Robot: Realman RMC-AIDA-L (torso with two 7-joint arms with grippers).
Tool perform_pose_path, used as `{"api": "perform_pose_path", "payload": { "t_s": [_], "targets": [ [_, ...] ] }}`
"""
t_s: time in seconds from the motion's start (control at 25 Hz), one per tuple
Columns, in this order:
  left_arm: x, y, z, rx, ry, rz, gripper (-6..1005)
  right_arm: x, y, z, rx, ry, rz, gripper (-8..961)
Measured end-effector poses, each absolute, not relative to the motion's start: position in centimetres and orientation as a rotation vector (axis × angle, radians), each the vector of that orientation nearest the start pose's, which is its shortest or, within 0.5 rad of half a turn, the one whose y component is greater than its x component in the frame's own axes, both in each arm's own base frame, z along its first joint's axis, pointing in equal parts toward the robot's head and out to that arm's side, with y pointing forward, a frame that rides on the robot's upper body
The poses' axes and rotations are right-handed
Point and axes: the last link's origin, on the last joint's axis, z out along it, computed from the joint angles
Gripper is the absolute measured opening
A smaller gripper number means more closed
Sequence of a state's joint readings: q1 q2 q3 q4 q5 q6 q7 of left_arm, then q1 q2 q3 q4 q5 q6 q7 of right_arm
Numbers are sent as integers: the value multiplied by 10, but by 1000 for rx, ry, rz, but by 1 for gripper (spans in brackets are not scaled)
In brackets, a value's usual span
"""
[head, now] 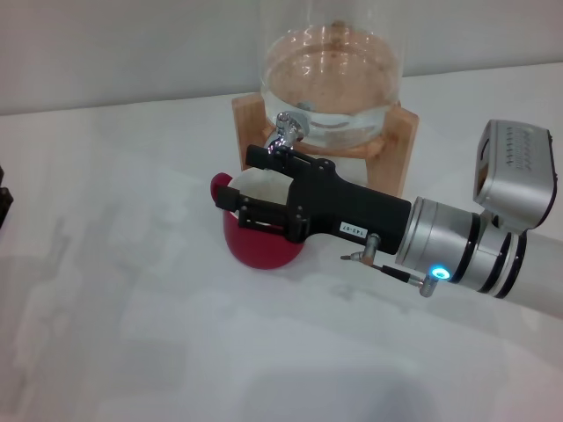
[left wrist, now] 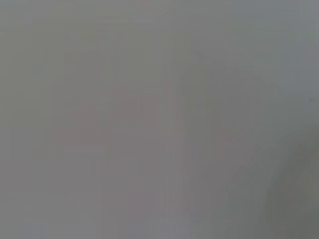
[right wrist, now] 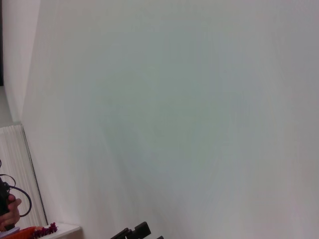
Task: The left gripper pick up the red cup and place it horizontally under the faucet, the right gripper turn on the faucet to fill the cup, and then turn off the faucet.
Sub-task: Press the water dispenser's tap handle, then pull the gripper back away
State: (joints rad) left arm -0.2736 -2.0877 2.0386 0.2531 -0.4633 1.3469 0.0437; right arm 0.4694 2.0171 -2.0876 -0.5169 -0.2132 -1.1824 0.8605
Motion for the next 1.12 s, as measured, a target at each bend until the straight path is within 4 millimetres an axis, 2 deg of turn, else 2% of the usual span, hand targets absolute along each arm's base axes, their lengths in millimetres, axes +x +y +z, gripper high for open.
{"api": "perform_pose_path", "payload": {
  "t_s": [1.12],
  "targets": [
    [-317, 293, -11, -1619, -245, -677, 813, 200, 323, -65, -2370, 544, 1241, 839]
  ]
}}
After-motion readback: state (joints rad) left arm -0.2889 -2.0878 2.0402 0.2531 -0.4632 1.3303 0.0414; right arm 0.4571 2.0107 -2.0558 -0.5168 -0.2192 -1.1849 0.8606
